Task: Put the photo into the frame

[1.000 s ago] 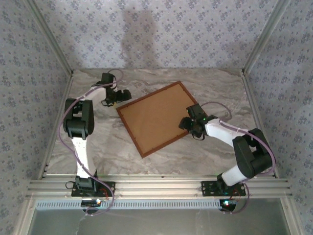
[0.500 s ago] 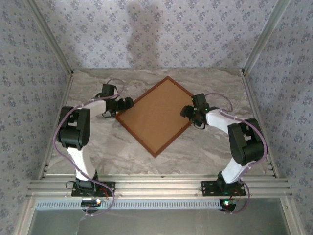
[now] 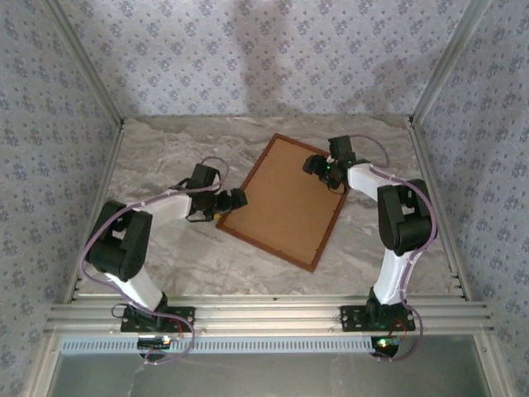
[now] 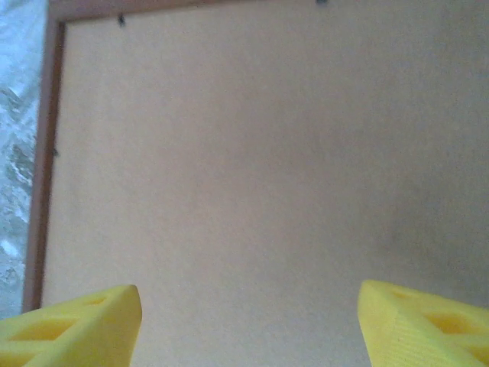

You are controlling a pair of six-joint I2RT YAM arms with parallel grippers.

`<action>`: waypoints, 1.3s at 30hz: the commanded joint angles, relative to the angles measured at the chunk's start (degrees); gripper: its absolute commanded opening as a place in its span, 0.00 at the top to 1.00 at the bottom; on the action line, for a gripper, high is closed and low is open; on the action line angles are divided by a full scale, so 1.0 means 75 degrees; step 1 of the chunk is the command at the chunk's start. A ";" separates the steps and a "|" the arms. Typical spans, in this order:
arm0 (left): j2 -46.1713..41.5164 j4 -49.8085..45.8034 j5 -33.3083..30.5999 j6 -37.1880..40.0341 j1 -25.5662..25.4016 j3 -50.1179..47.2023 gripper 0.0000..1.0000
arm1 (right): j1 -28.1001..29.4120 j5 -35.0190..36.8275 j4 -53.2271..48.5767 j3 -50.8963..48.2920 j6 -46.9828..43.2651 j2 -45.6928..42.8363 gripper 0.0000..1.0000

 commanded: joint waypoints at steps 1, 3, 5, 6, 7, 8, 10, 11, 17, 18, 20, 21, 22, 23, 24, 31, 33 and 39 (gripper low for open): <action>-0.0309 0.0306 0.0298 -0.0583 -0.0451 -0.0144 0.08 | -0.0133 -0.0395 -0.0359 0.0413 -0.0841 -0.0141 0.24; -0.0239 0.0409 0.0456 -0.0721 -0.0715 -0.0132 0.08 | -0.0113 -0.0433 -0.0739 0.0536 -0.1386 -0.0361 0.24; -0.0129 0.0796 0.0739 -0.1017 -0.0880 -0.0222 0.08 | -0.0062 -0.0439 -0.1203 0.0595 -0.1948 -0.0667 0.26; -0.0098 0.0984 0.0854 -0.1125 -0.0895 -0.0260 0.08 | -0.0024 -0.0446 -0.1433 0.0588 -0.2159 -0.0814 0.26; -0.0106 0.1082 0.0887 -0.1210 -0.0866 -0.0278 0.08 | 0.0042 -0.0462 -0.1628 0.0520 -0.2381 -0.0995 0.27; -0.0165 0.1069 0.0872 -0.1202 -0.0809 -0.0276 0.08 | 0.0145 -0.0502 -0.1785 0.0440 -0.2582 -0.1179 0.28; -0.0335 0.0941 0.0793 -0.1071 -0.0507 -0.0258 0.07 | 0.0410 -0.0585 -0.2012 0.0225 -0.2896 -0.1509 0.29; -0.0464 0.0830 0.0777 -0.0974 -0.0285 -0.0239 0.07 | 0.0604 -0.0578 -0.2194 0.0114 -0.3061 -0.1661 0.30; -0.0965 -0.0236 0.0690 -0.0120 0.1202 0.0158 0.06 | 0.2280 -0.0564 -0.3026 -0.0363 -0.4120 -0.1998 0.34; -0.1025 -0.0251 0.0705 -0.0079 0.1375 0.0162 0.06 | 0.2543 -0.0590 -0.3216 -0.0304 -0.4272 -0.1914 0.34; -0.1169 -0.0230 0.0734 -0.0056 0.1684 0.0129 0.05 | 0.3107 -0.0602 -0.3517 -0.0269 -0.4542 -0.1714 0.33; -0.1226 -0.0226 0.0741 -0.0049 0.1787 0.0109 0.05 | 0.3317 -0.0620 -0.3551 -0.0270 -0.4638 -0.1638 0.32; -0.1277 -0.0209 0.0754 -0.0065 0.1869 0.0076 0.04 | 0.3539 -0.0637 -0.3540 -0.0269 -0.4725 -0.1550 0.31; -0.1312 -0.0215 0.0727 -0.0104 0.1957 0.0047 0.02 | 0.3776 -0.0695 -0.3540 -0.0010 -0.4832 -0.1458 0.31; -0.1356 -0.0207 0.0696 -0.0160 0.2035 -0.0004 0.02 | 0.3946 -0.0692 -0.3550 0.0040 -0.4953 -0.1366 0.31; -0.1622 0.0093 0.0882 -0.0485 0.2420 -0.0639 0.02 | 0.4924 0.0064 -0.4143 0.0809 -0.6243 -0.0312 0.30; -0.1635 0.0235 0.1068 -0.0523 0.2433 -0.0791 0.01 | 0.4981 0.0036 -0.4240 0.1036 -0.6545 -0.0026 0.32; -0.1654 0.0379 0.1379 -0.0540 0.2433 -0.1142 0.01 | 0.5521 0.0696 -0.4561 0.1413 -0.7315 0.0483 0.35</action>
